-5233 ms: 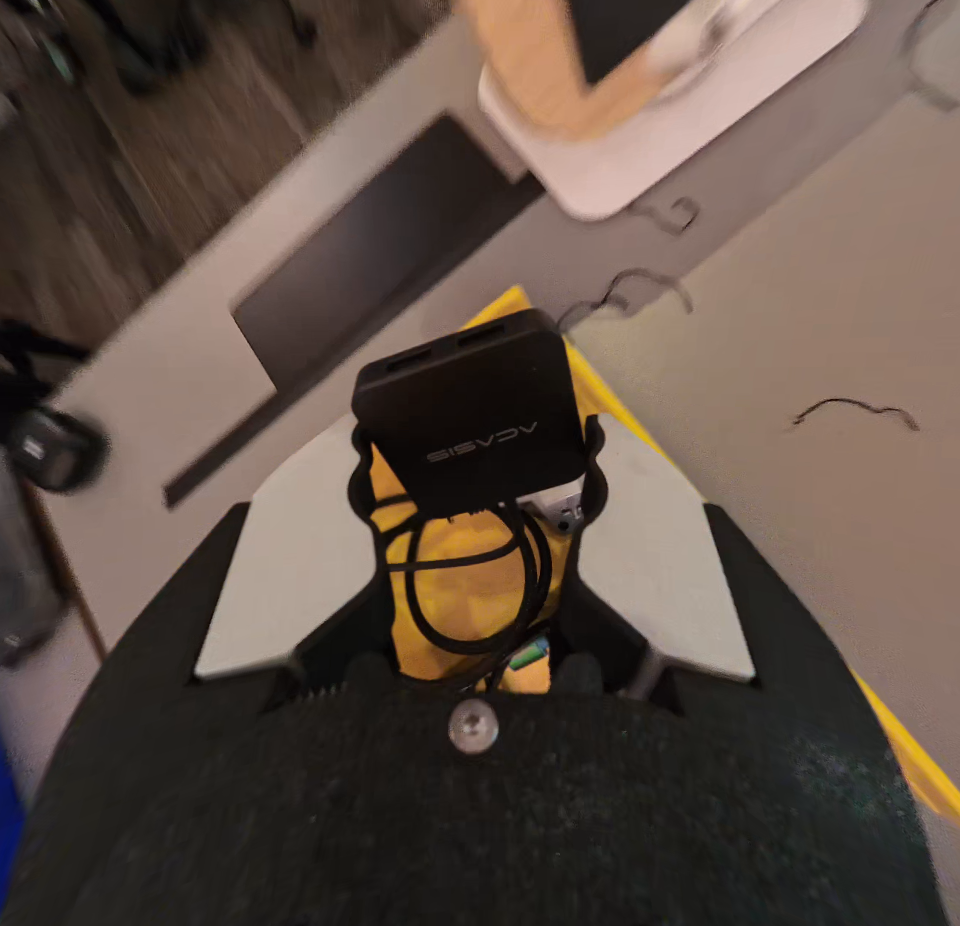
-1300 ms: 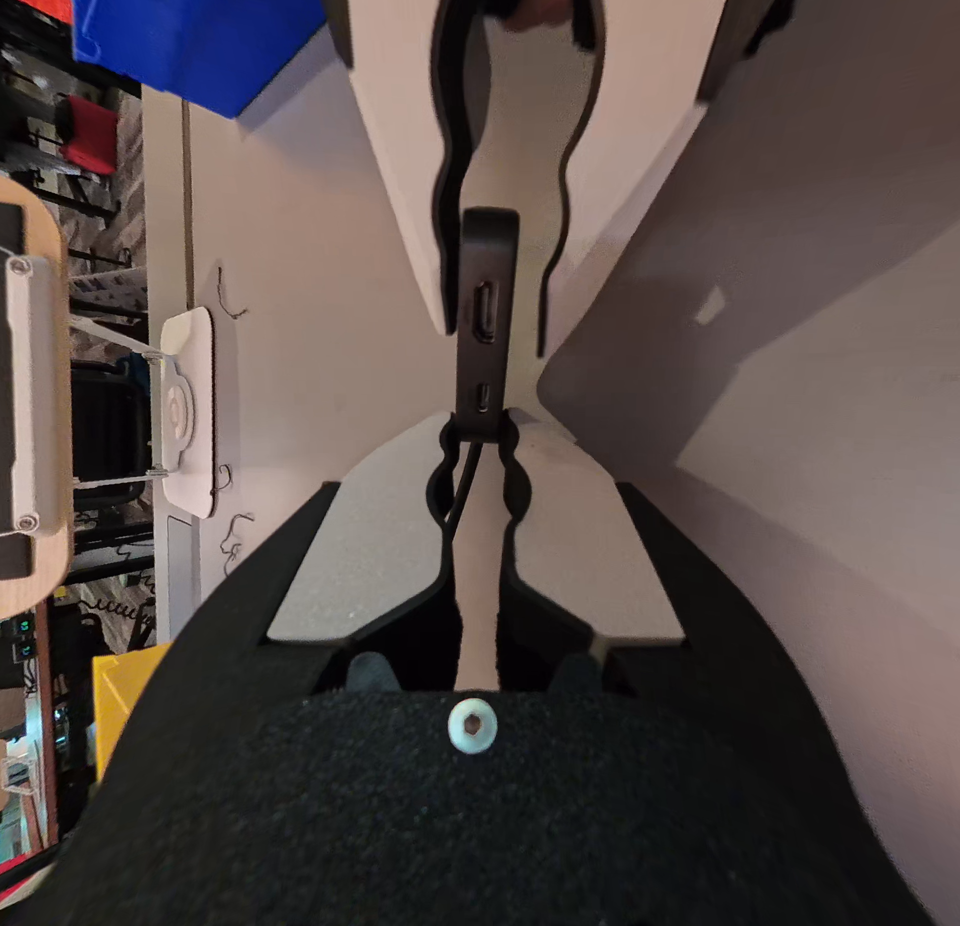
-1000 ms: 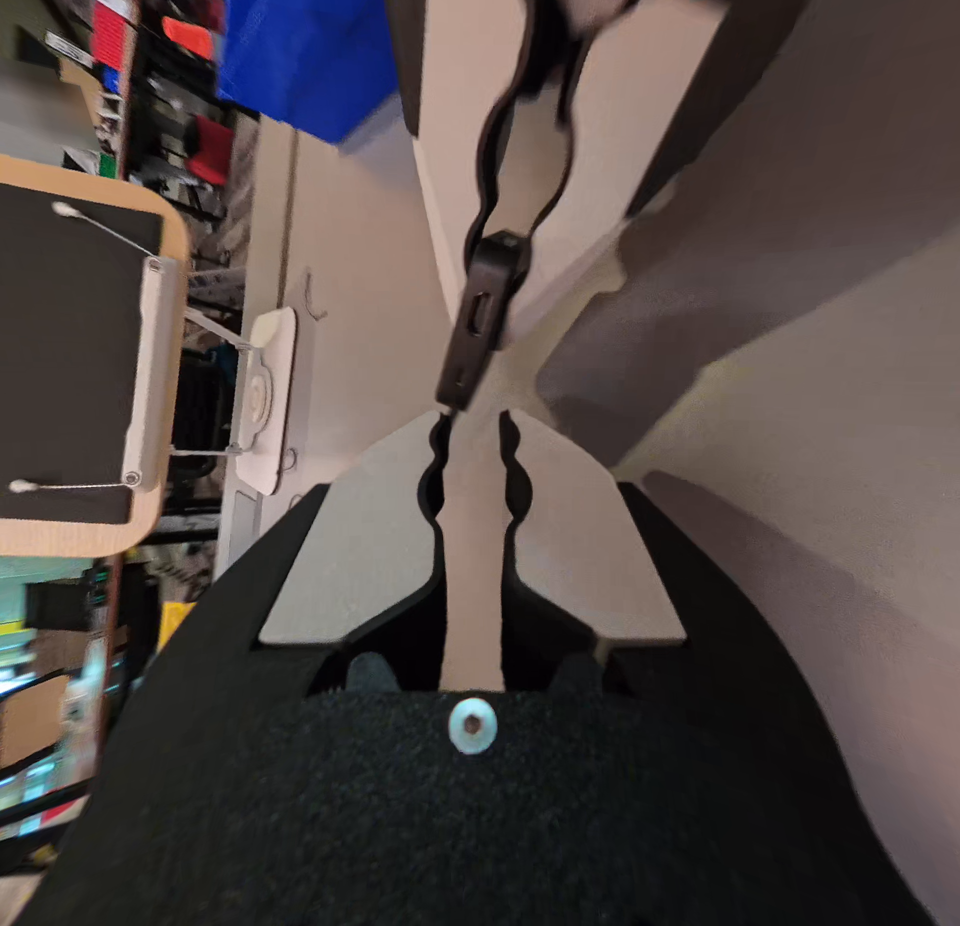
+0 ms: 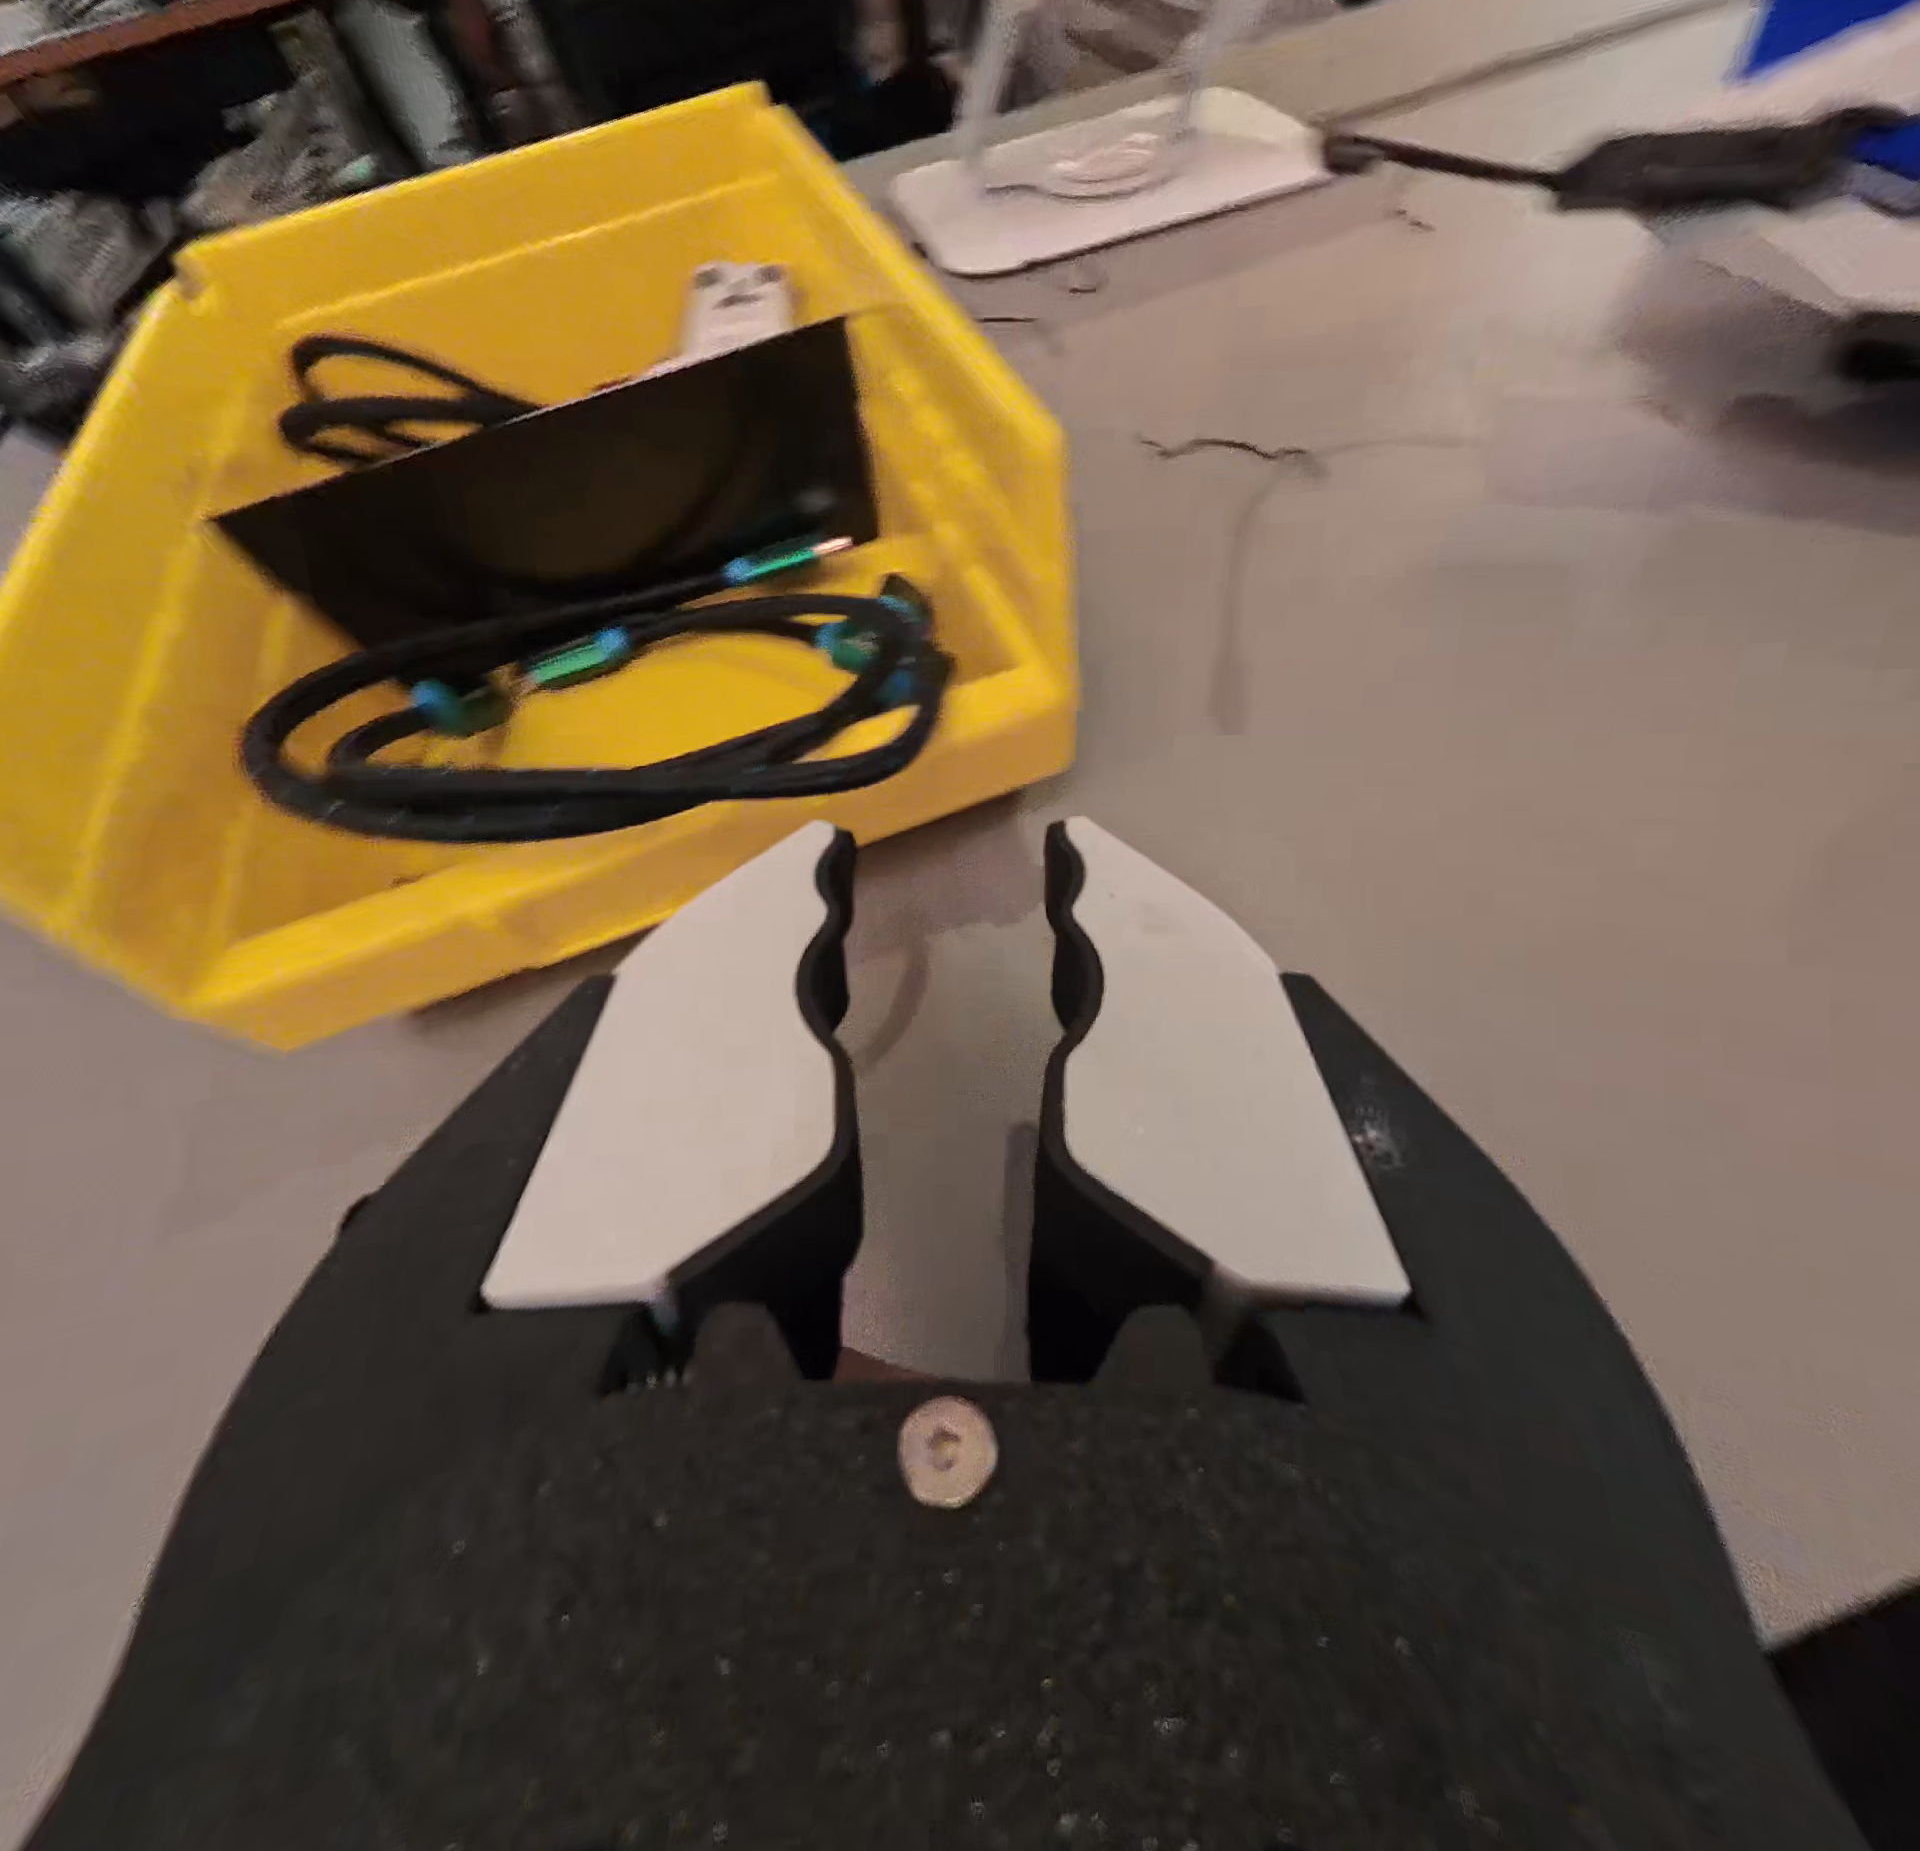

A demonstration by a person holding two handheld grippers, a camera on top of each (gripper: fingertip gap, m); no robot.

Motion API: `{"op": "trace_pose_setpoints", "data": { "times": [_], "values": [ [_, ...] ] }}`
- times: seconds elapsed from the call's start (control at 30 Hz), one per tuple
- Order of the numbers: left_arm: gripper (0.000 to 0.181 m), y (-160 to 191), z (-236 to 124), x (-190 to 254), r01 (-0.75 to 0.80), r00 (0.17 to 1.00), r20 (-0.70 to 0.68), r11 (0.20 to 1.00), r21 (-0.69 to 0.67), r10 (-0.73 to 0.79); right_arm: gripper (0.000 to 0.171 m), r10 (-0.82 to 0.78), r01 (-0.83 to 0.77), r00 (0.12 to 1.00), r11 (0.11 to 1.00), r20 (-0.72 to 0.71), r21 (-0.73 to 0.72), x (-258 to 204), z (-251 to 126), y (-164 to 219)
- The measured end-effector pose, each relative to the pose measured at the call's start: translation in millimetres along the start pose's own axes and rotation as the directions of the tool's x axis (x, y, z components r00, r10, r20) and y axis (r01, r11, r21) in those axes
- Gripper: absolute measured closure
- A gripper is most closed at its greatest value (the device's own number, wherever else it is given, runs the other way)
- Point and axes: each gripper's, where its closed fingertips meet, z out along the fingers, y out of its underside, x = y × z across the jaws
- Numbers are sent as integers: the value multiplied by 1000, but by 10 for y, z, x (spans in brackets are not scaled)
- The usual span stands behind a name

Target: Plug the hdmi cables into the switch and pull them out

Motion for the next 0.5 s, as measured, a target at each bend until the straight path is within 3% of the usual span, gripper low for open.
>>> {"op": "trace_pose_setpoints", "data": {
  "times": [0.03, 0.13, 0.23, 0.37, 0.5],
  "values": [
    [144, 6, 3, -101, 85, 996, 28, 996, 2, -85, 158, 0, 0, 1000, 1000, 3, -5, -2, -1, 12],
    [133, -34, 91, -71, 419, 904, -98, 908, 8, -417, 158, 14, -14, 1000, 1000, 11, -19, -4, -2, 46],
    [135, -133, 223, -48, 597, 790, -178, 802, 0, -587, 158, 19, -18, 1000, 999, 19, -26, -15, -2, 59],
    [176, -204, 234, -212, 686, 720, -172, 727, 29, -672, 158, 10, -9, 999, 999, 34, -34, -55, 8, 65],
    [181, -262, 167, -253, 597, 798, -144, 800, 58, -585, 158, 4, -2, 999, 999, 40, -37, -77, 12, 61]
  ]
}}
